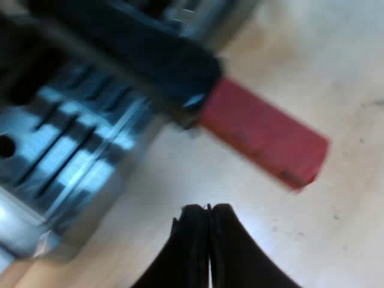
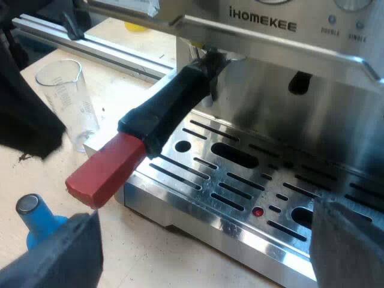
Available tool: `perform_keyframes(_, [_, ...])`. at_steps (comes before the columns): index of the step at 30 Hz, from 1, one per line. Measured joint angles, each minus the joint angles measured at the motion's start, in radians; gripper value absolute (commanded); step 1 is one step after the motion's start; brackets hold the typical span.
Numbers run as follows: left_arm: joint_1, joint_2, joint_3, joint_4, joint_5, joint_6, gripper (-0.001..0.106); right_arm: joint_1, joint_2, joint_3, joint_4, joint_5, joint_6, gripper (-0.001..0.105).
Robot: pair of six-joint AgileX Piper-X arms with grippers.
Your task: Put the handle in the coffee machine
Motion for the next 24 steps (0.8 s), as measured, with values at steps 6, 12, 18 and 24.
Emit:
perform_keyframes(6, [0.124, -0.1, 0.0, 0.002, 0.0, 0.002, 0.021, 0.0, 0.0, 0.0, 0.001, 0.005, 0.0, 0.072])
perform_keyframes(12, [0.196, -0.169, 0.0, 0.005, 0.003, 0.002, 0.055, -0.007, 0.0, -0.003, 0.001, -0.006, 0.0, 0.072])
perform_keyframes(18, [0.208, -0.213, -0.014, 0.009, 0.0, -0.002, 0.053, -0.099, 0.0, -0.07, 0.069, -0.076, 0.019, 0.072])
perform_keyframes(24, [0.208, -0.226, -0.136, -0.042, -0.07, -0.078, 0.053, -0.25, 0.0, -0.195, 0.196, -0.113, 0.015, 0.072])
